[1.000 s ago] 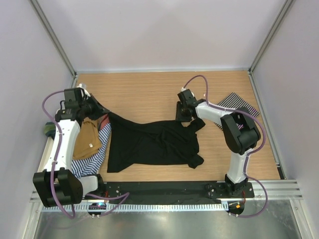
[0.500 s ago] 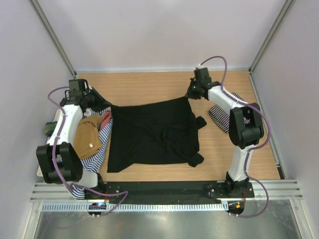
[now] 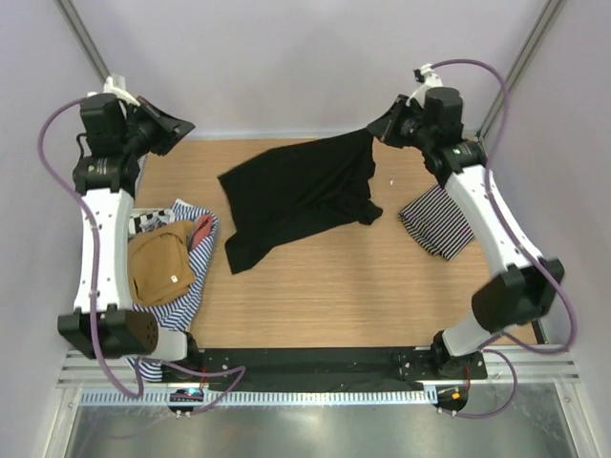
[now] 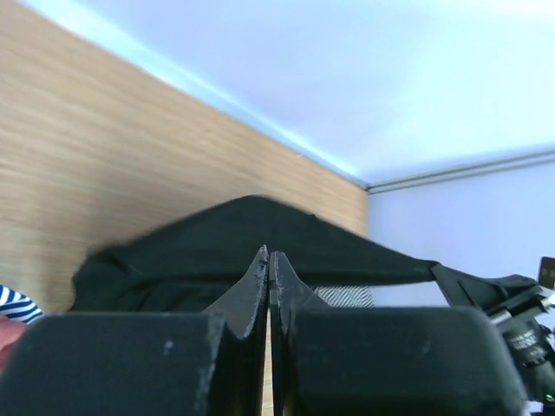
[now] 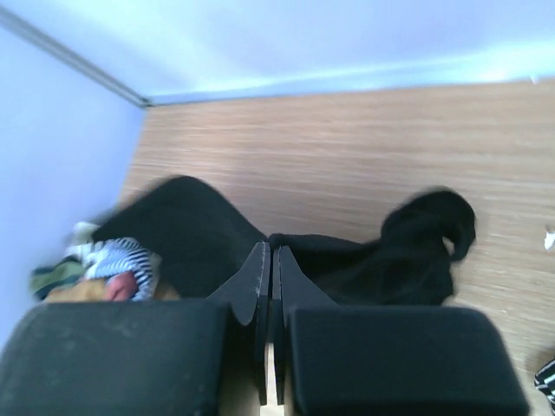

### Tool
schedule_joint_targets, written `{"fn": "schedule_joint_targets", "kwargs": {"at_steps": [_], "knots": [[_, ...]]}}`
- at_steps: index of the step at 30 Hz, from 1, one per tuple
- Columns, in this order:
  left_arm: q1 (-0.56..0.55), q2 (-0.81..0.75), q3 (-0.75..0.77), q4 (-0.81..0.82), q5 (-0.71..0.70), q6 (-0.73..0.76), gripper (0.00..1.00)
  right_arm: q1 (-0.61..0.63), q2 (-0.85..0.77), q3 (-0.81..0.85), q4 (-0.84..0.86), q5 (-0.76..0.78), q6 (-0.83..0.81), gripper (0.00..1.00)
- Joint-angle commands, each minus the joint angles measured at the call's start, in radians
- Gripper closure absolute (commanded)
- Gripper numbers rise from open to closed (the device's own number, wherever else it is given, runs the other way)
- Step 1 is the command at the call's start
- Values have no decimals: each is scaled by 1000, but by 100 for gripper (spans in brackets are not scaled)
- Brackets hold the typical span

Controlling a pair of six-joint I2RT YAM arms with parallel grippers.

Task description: Fold and stack the tank tops

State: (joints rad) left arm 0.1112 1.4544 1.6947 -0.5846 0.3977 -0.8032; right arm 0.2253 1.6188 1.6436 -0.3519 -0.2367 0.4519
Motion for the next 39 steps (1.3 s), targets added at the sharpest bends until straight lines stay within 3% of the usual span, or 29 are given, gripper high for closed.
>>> {"fn": "schedule_joint_targets", "kwargs": {"at_steps": [1,6,9,10,12,13,15,18,20,22,24,27,28,32,34,35,39], "knots": [[-13,-178,-10,15,30,39,100,-3,-221,-53,89,-84,-33,99],[-18,-462,-159,68,3,58,100,2,-517,-217,151,-118,-35,99],[-24,-480,-240,65,84,27,98,2,-539,-194,7,-56,-24,99],[-33,-480,-268,65,95,22,83,2,-537,-195,-21,-38,-24,99],[-91,-471,-351,81,61,45,65,0,-531,-232,-50,-29,-30,99],[-103,-467,-371,89,40,61,44,0,-531,-248,-47,-41,-35,99],[-203,-459,-429,150,15,87,19,2,-519,-260,-53,-61,-35,99],[-229,-442,-480,270,49,85,1,2,-449,-188,-67,-215,-25,99],[-229,-443,-521,371,23,69,0,22,-377,-96,-81,-310,-4,99],[-228,-436,-559,419,-11,33,1,74,-341,-24,-100,-296,-19,99],[-226,-422,-566,463,13,22,0,193,-260,155,-208,-226,-76,99],[-225,-388,-553,468,41,13,0,305,-101,489,-361,-254,-96,99],[-226,-390,-553,470,40,13,0,325,-29,653,-384,-268,-94,99],[-226,-451,-566,471,10,42,0,338,24,887,-475,-369,-96,99],[-226,-480,-567,465,12,80,0,335,-51,799,-457,-307,-133,99],[-226,-502,-566,459,10,91,0,319,-156,627,-402,-277,-133,99],[-225,-529,-561,416,10,128,0,234,-344,232,-314,-187,-121,99]]}}
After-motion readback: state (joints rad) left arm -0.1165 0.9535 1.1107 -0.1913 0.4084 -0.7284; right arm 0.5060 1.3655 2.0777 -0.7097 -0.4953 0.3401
